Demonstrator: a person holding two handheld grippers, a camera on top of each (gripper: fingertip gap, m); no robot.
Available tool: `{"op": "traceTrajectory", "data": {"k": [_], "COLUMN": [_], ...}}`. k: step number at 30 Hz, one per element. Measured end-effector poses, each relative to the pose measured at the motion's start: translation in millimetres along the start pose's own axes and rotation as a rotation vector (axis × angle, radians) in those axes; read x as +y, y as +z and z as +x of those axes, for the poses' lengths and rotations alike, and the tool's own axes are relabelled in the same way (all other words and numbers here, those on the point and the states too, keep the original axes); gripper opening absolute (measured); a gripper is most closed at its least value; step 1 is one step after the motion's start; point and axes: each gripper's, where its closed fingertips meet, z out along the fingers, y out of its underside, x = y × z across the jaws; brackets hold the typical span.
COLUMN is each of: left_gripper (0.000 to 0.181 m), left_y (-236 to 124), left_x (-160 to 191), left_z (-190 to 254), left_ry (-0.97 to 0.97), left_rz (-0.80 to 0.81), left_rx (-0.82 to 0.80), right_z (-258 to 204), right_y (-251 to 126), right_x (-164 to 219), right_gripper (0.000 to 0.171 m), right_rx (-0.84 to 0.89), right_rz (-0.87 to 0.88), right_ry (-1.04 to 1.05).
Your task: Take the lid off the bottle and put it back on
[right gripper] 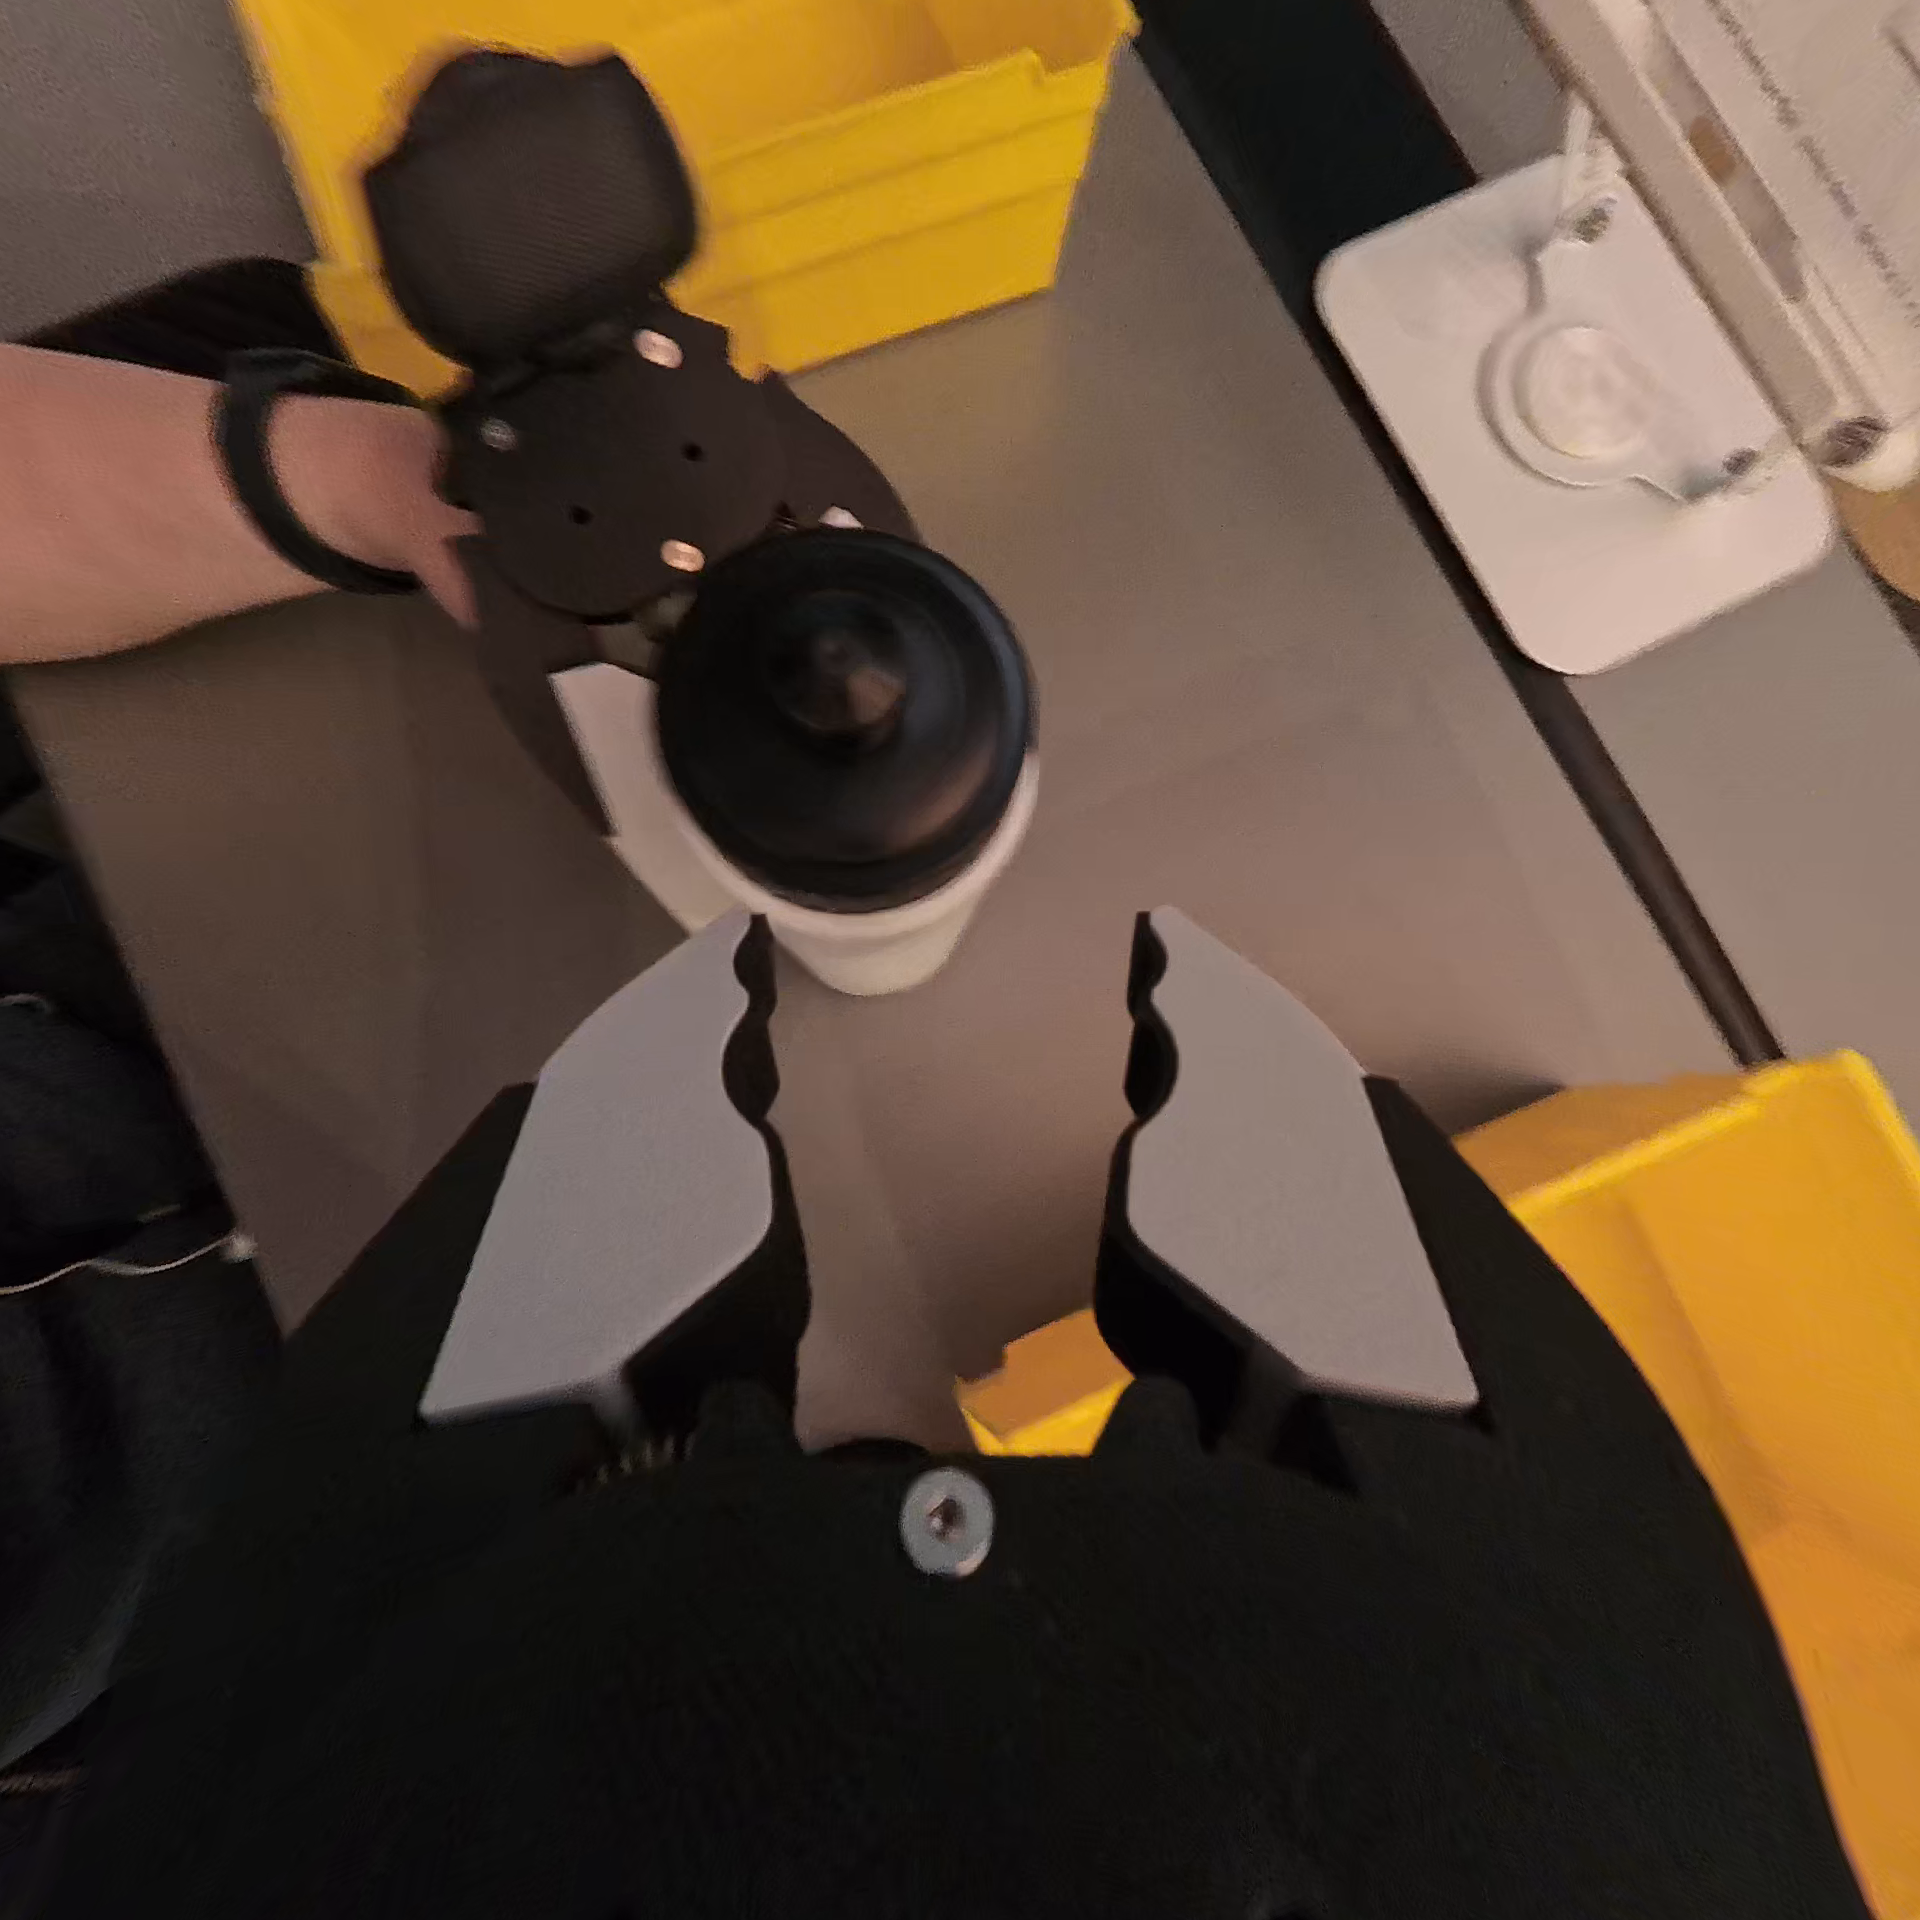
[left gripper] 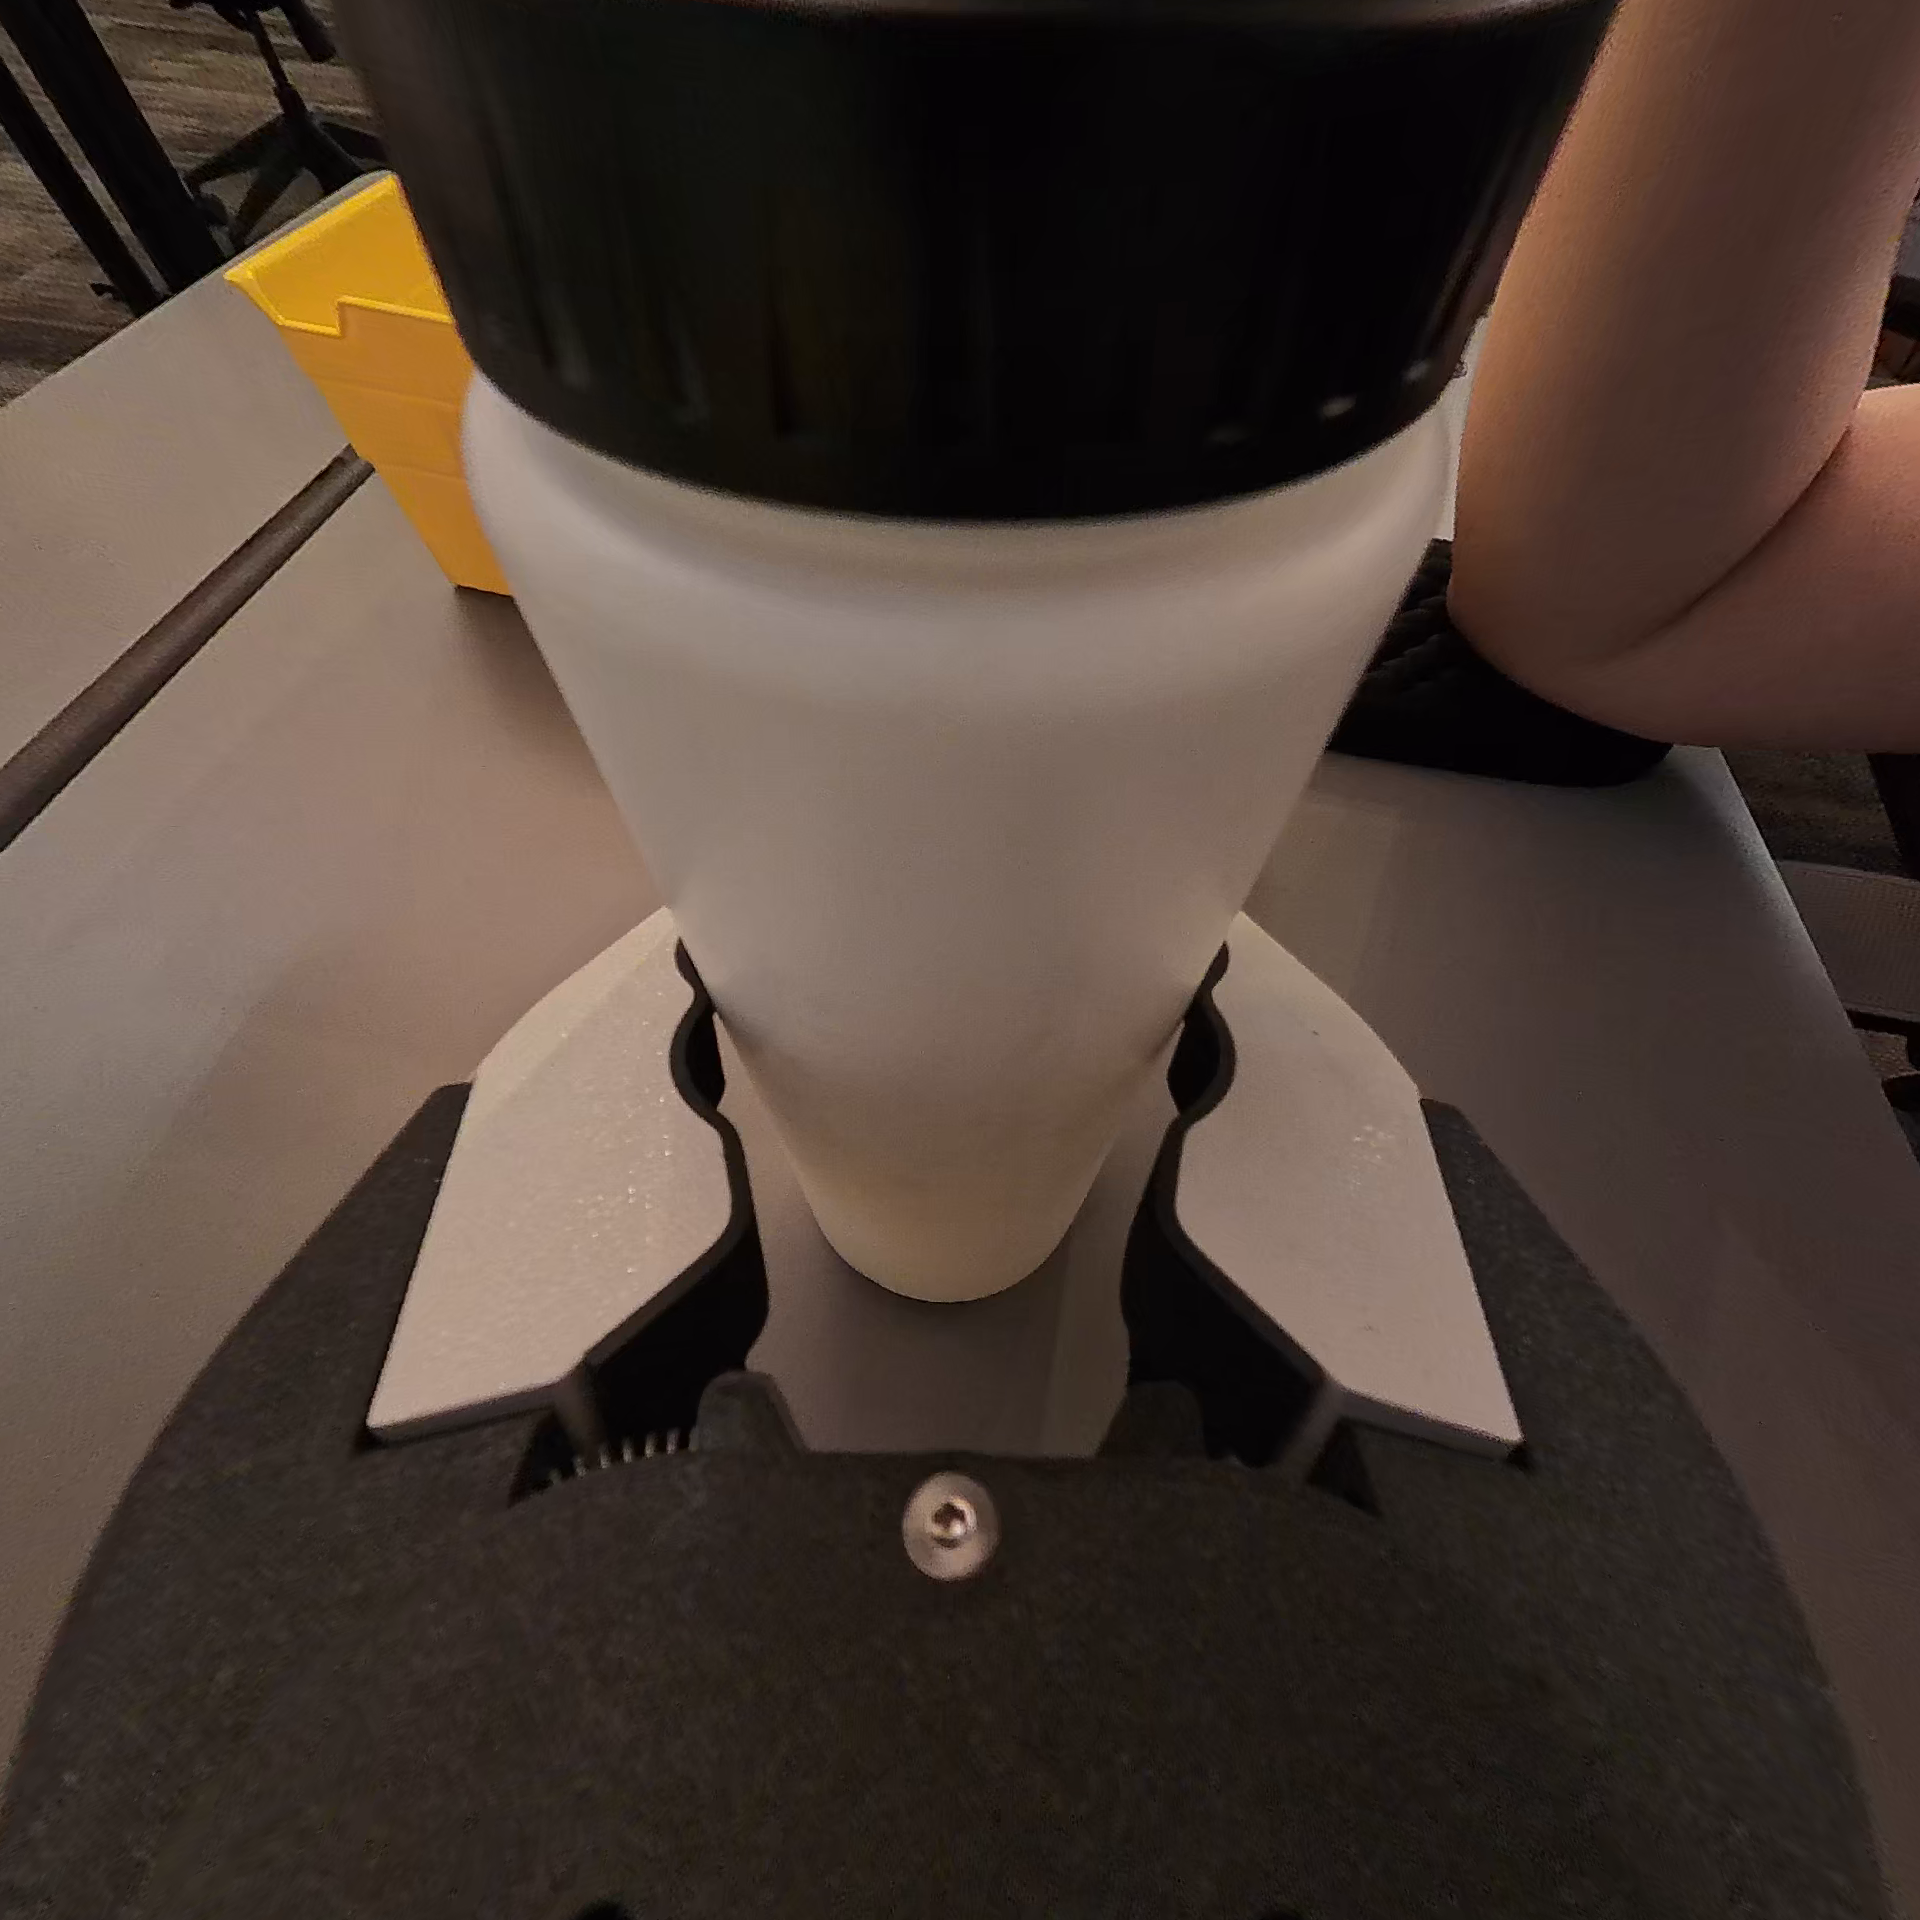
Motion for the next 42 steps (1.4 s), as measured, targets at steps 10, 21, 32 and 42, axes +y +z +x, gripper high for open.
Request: {"op": "traceTrajectory", "data": {"k": [10,21,32,42], "left_gripper": [0.086,0.086,0.086,0.086], "left_y": [2,2,1,1], "left_x": [0,0,0,1], "left_z": [0,-1,-1,2], "left_ry": [0.014,0.010,0.011,0.034], "left_rz": [-0.004,-0.004,0.002,-0.006], "left_rx": [-0.021,-0.016,-0.027,-0.019], "right_z": [-14,-10,-21,-22], "right_y": [21,10,7,25], "right_x": [-27,-14,-13,-22], "right_gripper": [0.082,0.073,0.071,0.072], "right_rx": [-0.008,-0.027,-0.093,-0.033], "right_rz": [0.077,0.040,0.048,0.030], "right_ry": [-0.007,-0.017,-0.045,-0.103]}}
